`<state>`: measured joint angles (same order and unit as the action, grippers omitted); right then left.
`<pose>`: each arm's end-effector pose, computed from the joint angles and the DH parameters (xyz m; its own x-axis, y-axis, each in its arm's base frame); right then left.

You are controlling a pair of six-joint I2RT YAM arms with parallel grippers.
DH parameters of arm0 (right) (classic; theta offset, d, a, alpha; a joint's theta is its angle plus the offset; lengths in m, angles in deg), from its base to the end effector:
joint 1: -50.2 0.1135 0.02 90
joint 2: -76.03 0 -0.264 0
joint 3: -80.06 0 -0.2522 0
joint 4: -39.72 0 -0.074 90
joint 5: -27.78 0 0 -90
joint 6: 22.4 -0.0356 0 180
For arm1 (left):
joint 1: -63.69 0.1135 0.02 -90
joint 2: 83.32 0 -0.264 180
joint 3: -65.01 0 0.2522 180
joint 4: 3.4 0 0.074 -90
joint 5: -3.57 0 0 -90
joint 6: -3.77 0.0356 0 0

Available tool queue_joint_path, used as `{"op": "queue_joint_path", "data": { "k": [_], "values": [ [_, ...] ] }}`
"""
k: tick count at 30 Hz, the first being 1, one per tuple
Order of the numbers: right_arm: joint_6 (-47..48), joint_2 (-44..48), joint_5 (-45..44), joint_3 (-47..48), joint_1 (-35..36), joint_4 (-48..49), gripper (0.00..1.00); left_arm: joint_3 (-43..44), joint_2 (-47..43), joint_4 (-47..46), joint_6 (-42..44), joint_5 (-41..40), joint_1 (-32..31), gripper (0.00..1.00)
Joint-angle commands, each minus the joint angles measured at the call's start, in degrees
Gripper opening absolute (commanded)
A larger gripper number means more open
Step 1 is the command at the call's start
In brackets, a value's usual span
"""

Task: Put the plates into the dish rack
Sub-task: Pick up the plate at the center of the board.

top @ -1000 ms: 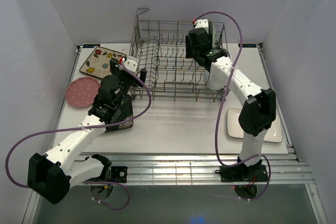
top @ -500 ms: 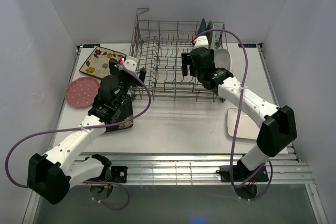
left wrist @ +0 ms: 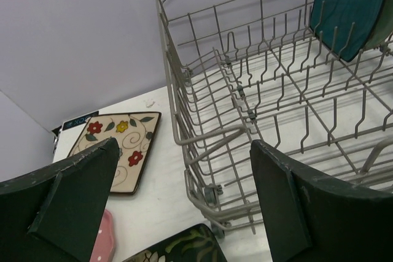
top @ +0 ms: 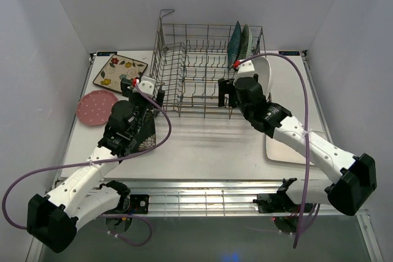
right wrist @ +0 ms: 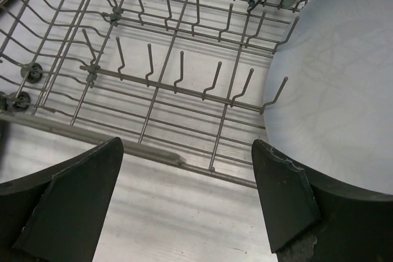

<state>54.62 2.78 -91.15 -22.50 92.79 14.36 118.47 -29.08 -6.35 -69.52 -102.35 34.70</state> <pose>0.2277 0.1859 0.3467 -0.3175 -0.0249 -0.9479 -0.1938 0.9803 0.0392 0.2025 -0.1010 0.3284 0.0968 0.2625 -0.9601 0.2072 0.9381 0.2774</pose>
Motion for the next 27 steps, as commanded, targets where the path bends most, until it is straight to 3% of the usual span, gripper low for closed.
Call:
{"op": "queue_joint_path", "data": {
  "k": [1, 15, 22, 27],
  "values": [
    [-1.8, 4.2, 1.4, -2.4, 1.4, 3.2, 0.91, -2.3, -2.8, -0.9, 1.6, -1.4, 0.0, 0.98],
    [-9.3, 15.0, 10.7, -16.7, 7.9, 7.9, 0.89, -11.2, -12.5, -3.2, 3.4, -4.3, 0.1, 0.98],
    [-15.6, 13.1, 15.3, -23.9, 13.5, 18.8, 0.88, -15.1, -21.2, -3.2, 5.4, -5.7, 0.0, 0.98],
    [-20.6, 6.5, 16.5, -26.5, 16.3, 29.2, 0.88, -17.4, -24.1, -3.3, 7.5, -7.1, 0.0, 0.98]
  ]
}}
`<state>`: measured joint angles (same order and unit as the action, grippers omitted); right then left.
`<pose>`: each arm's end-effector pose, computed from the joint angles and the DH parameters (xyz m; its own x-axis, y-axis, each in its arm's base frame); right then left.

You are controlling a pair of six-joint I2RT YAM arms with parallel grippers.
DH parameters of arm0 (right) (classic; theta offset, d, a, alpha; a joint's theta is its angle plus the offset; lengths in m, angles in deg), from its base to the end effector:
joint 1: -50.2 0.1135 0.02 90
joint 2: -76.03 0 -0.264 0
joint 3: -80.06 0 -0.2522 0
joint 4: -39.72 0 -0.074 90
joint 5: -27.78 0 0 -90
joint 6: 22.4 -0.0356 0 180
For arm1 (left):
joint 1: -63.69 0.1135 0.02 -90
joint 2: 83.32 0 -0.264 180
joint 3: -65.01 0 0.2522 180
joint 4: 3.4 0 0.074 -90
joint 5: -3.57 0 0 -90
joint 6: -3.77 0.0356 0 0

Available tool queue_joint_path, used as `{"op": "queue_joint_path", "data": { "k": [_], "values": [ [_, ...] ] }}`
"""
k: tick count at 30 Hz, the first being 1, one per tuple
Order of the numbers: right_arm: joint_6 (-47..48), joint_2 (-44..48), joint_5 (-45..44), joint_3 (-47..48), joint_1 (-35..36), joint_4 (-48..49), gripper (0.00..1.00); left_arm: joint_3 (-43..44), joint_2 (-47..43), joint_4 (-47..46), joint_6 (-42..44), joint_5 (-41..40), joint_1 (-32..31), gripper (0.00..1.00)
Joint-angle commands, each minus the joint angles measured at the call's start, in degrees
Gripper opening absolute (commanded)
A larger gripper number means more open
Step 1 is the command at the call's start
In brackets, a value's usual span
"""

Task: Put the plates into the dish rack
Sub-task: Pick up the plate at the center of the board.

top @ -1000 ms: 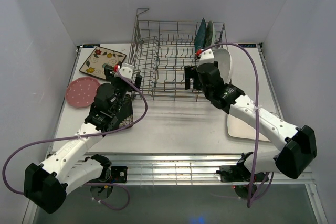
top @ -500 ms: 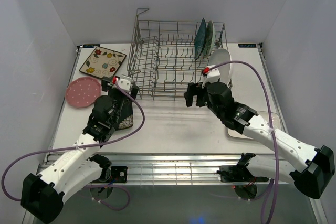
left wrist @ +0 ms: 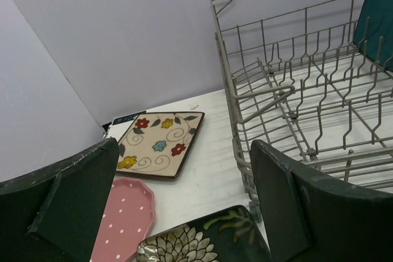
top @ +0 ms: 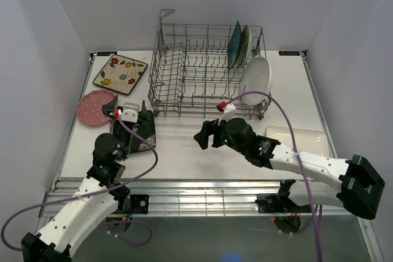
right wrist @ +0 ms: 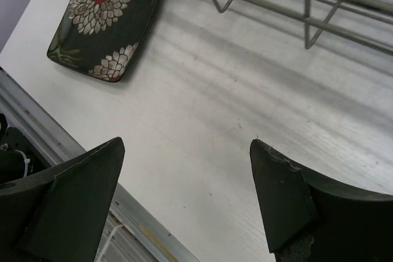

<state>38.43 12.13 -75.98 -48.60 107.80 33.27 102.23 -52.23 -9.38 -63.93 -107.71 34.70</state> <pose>0.1425 0.2088 0.2604 -0.4934 0.1061 -0.8633 -0.5258 0.7543 0.3932 0.1370 -0.0611 0.2992 0.2234 0.2805 -0.9335 0.0610 0.9518 0.3006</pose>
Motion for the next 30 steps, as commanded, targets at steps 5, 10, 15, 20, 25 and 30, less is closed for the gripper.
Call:
{"op": "queue_joint_path", "data": {
  "k": [5, 10, 15, 20, 25, 30],
  "values": [
    [-8.6, -12.1, 2.3, 0.9, 4.0, 16.3, 0.88, -2.5, -2.4, -0.5, 2.5, -2.7, 0.0, 0.98],
    [-15.9, -19.1, 6.3, 0.4, 5.1, 28.8, 0.86, -2.4, -2.7, -0.6, 2.6, -3.2, 0.0, 0.98],
    [-20.0, -28.0, 8.0, 3.8, 7.4, 35.7, 0.84, -2.5, -2.9, -1.2, 2.9, -3.9, 0.0, 0.98],
    [-24.3, -36.1, 8.8, 8.3, 8.8, 39.5, 0.84, -2.5, -3.4, -2.4, 3.5, -6.3, 0.0, 0.98],
    [-28.3, -41.6, 10.0, 10.2, 8.8, 43.9, 0.81, -2.9, -5.2, -3.0, 4.0, -6.8, 0.0, 0.98],
    [-32.6, -46.7, 11.5, 12.2, 8.8, 49.2, 0.79, -2.5, -6.0, -2.9, 4.5, -7.6, 0.0, 0.98]
  ]
}}
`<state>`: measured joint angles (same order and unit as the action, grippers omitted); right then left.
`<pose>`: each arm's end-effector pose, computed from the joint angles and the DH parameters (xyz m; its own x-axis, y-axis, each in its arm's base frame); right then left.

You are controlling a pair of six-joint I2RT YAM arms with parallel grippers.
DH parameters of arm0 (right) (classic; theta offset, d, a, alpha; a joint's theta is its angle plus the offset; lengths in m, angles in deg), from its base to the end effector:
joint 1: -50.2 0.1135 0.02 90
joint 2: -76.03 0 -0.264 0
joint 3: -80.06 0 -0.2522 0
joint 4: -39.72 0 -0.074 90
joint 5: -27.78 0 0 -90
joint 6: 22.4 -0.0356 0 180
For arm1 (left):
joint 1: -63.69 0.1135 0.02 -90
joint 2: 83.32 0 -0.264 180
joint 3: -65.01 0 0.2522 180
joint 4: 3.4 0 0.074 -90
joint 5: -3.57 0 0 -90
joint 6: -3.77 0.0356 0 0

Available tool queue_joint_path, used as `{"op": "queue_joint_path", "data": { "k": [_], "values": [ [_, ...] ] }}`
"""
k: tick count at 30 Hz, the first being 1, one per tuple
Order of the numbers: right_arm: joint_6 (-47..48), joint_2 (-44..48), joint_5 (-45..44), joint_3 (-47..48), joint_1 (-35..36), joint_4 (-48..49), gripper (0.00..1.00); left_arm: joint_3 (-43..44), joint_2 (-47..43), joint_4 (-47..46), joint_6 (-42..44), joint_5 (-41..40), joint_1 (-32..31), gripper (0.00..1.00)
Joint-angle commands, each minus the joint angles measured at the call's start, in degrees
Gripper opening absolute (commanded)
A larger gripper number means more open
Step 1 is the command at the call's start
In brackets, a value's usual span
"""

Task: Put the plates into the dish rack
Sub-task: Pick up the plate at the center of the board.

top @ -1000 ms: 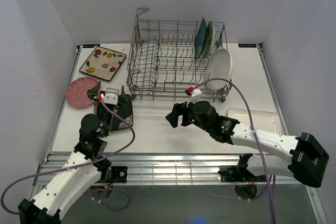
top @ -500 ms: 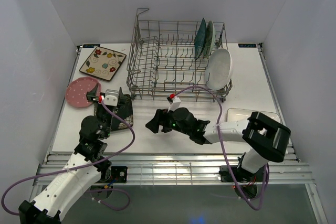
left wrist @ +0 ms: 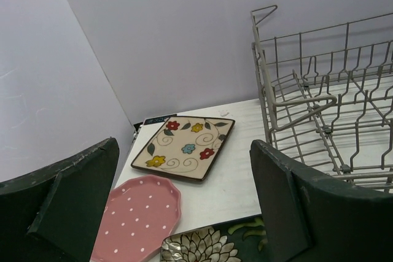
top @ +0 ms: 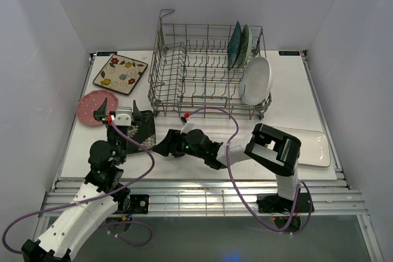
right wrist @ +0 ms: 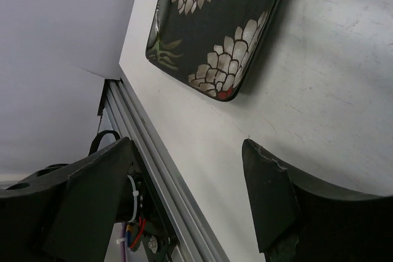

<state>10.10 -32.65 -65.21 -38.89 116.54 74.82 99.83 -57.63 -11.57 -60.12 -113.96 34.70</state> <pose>0.1548 0.3486 0.1535 -0.8010 0.2706 -0.5340 -0.4071 0.4080 0.8172 0.1233 -0.0495 0.2994 0.2528 0.3061 -0.9178 -0.0752 0.9520 0.2968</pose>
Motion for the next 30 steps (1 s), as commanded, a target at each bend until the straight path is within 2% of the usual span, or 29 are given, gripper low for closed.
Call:
{"op": "queue_joint_path", "data": {
  "k": [1, 11, 17, 30],
  "values": [
    [-4.7, -3.4, 0.6, 3.0, 0.0, 8.4, 0.78, 0.0, -0.9, -0.7, 1.0, -1.4, 0.0, 0.98],
    [-7.8, -9.3, -1.3, 7.3, 0.0, 8.9, 0.75, 0.2, -3.3, -0.7, 1.8, -2.0, 0.0, 0.98],
    [-6.9, -10.8, -4.4, 10.7, -0.3, 4.3, 0.73, 0.2, -3.4, -0.7, 2.6, -2.0, 0.0, 0.98],
    [-7.5, -16.7, -6.2, 15.3, -0.7, 3.1, 0.7, 0.1, -3.7, -0.6, 2.7, -1.8, 0.0, 0.98]
  ]
}}
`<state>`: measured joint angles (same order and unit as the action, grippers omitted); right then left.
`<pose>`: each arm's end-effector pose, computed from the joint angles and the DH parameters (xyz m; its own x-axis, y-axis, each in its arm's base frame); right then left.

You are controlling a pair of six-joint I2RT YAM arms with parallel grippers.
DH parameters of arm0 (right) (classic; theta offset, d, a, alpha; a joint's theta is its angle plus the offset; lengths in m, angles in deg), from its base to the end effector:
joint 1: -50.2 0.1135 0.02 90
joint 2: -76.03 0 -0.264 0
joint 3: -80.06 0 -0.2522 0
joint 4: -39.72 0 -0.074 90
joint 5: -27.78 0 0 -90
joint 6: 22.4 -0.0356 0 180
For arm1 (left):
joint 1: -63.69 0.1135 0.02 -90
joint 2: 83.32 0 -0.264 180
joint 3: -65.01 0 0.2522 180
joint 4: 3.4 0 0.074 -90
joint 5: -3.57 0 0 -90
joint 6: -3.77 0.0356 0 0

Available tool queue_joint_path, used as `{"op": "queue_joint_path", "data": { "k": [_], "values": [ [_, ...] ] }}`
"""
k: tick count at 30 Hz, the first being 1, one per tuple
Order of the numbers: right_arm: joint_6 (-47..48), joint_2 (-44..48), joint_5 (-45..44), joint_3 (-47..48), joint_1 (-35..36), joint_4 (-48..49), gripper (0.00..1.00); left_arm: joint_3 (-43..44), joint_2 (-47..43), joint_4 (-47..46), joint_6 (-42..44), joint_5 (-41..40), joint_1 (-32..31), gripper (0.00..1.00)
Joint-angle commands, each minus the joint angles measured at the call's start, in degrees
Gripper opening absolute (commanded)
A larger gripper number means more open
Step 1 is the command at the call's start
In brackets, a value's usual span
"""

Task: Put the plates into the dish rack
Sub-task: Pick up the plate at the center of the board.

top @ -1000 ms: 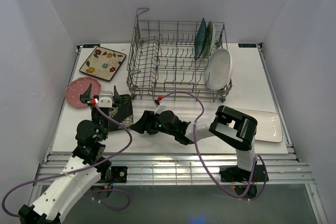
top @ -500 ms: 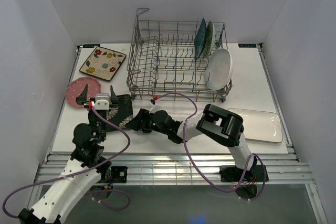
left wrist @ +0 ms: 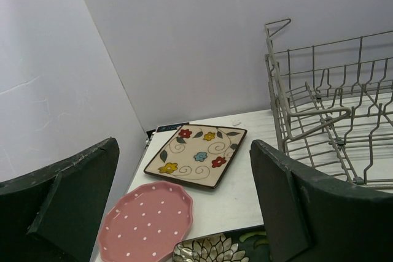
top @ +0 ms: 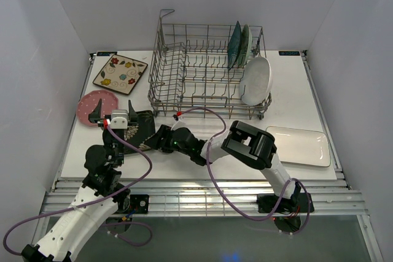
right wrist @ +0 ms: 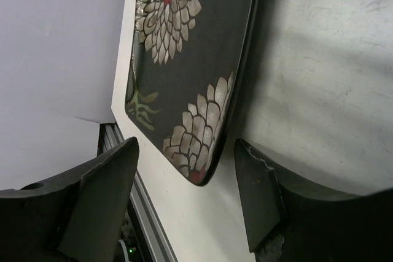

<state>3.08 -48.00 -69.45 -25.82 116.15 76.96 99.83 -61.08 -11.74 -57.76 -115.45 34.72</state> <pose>0.1821 0.3971 0.1154 -0.8111 0.3800 -0.4446 -0.2875 0.4030 0.8689 0.1133 -0.0430 0.3059 0.2875 0.3173 -0.9037 -0.1251 0.9479 0.2930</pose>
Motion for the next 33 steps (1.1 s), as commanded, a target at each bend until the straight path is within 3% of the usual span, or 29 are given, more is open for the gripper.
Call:
{"op": "queue_joint_path", "data": {
  "k": [1, 11, 14, 19, 26, 33],
  "values": [
    [-0.7, -1.7, -1.7, 2.8, -0.3, 0.9, 0.7, 0.1, -0.3, -0.3, 0.4, -0.3, 0.0, 0.98],
    [-1.1, -3.6, -3.0, 4.3, -0.4, 1.3, 0.61, 0.2, -0.3, -0.3, 0.4, -0.4, 0.0, 0.98],
    [-1.5, -3.9, -3.0, 4.3, -0.4, 1.2, 0.49, 0.2, -0.3, -0.4, 0.4, -0.5, 0.0, 0.98],
    [-1.6, -3.3, -3.8, 3.3, -0.3, 1.6, 0.39, 0.2, -0.4, -0.4, 0.4, -0.6, 0.0, 0.98],
    [-1.6, -2.0, -5.0, 1.1, 0.2, 2.5, 0.13, 0.3, -0.4, -0.4, 0.5, -0.7, 0.0, 0.98],
    [-0.3, 1.4, -7.6, -2.3, 1.5, 2.6, 0.08, 0.2, -0.5, -0.4, 0.5, -0.8, 0.0, 0.98]
  ]
}}
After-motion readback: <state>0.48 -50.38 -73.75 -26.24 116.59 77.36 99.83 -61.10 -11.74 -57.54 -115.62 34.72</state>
